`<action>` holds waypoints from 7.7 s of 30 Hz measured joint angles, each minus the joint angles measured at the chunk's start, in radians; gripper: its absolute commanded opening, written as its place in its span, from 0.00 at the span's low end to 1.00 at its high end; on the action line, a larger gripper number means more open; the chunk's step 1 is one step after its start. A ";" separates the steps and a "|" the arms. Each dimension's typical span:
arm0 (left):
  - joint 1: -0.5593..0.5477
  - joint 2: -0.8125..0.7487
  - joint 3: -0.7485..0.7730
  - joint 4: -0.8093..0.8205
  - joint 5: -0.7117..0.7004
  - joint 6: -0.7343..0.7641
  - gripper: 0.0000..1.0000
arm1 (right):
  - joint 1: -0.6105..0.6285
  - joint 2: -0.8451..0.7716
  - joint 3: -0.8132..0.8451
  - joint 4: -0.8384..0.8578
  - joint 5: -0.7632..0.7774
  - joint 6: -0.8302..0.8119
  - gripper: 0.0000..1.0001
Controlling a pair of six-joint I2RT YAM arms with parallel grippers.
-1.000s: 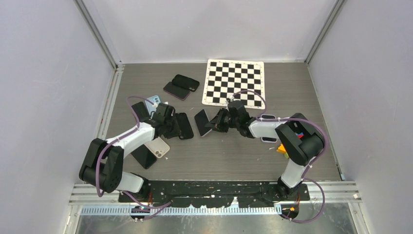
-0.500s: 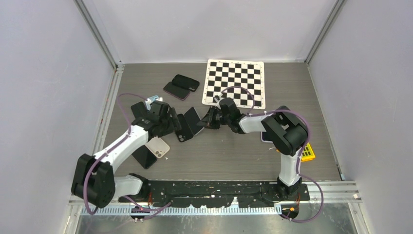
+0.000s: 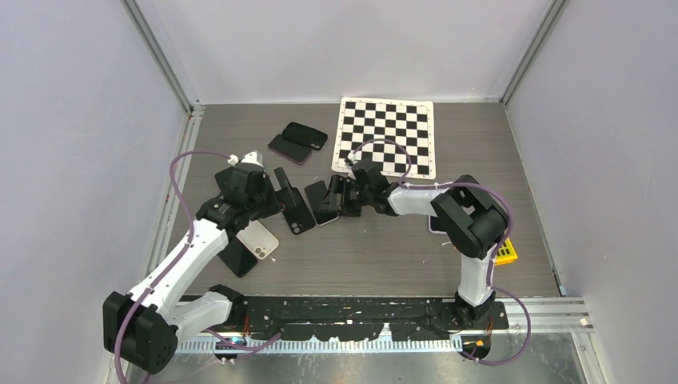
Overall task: Take the phone out of the phone case
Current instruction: Place the phone at the center of the board, then move the phone to the center of the board, then pick up the phone at the center of the board, then remove the phone case from the phone.
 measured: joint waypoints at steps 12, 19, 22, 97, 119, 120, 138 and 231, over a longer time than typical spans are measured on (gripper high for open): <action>0.000 -0.073 0.008 -0.015 0.057 0.051 1.00 | -0.008 -0.218 0.041 -0.360 0.130 -0.146 0.90; 0.000 -0.138 0.008 -0.010 0.167 0.135 1.00 | -0.089 -0.536 -0.047 -0.488 0.481 -0.223 0.99; 0.000 -0.172 0.003 -0.004 0.190 0.164 1.00 | -0.179 -0.587 -0.106 -0.529 0.623 -0.232 1.00; 0.000 -0.194 -0.051 0.058 0.108 0.140 1.00 | -0.005 -0.427 -0.219 -0.665 0.553 -0.003 0.89; 0.000 -0.196 -0.058 0.067 0.110 0.125 1.00 | 0.039 -0.517 -0.269 -0.649 0.515 -0.133 1.00; 0.000 -0.198 -0.059 0.067 0.110 0.125 1.00 | 0.040 -0.526 -0.269 -0.651 0.515 -0.134 1.00; 0.000 -0.201 -0.066 0.067 0.110 0.121 1.00 | 0.088 -0.419 -0.220 -0.701 0.525 -0.253 1.00; 0.014 -0.127 -0.144 0.311 0.326 -0.153 0.00 | 0.301 -0.690 -0.099 -0.358 0.328 -0.259 0.96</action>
